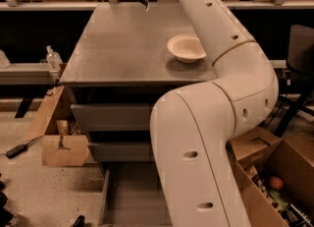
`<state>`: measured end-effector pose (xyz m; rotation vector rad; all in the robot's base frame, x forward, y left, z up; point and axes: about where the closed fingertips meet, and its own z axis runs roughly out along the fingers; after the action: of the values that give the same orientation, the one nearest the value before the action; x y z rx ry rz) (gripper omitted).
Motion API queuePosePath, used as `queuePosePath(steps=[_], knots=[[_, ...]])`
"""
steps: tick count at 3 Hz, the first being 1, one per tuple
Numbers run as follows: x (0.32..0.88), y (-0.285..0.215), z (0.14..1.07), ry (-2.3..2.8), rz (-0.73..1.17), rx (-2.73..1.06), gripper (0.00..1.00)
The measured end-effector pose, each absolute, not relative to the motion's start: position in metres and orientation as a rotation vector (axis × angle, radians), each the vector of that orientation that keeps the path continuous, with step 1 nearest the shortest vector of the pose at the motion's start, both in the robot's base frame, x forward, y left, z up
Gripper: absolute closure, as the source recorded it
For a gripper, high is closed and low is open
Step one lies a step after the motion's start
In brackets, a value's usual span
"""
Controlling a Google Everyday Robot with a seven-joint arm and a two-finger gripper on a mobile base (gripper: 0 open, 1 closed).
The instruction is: Pick blue chip bag from bottom drawer and place on counter
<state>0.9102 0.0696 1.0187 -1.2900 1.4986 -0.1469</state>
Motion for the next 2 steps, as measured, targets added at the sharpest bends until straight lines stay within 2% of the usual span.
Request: queuePosePath(steps=[1, 2], knots=[[0.9112, 0.0729, 1.0139, 1.501, -0.142, -1.295, 0.19], [0.9118, 0.0749, 1.0109, 1.503, -0.139, -1.299, 0.0]])
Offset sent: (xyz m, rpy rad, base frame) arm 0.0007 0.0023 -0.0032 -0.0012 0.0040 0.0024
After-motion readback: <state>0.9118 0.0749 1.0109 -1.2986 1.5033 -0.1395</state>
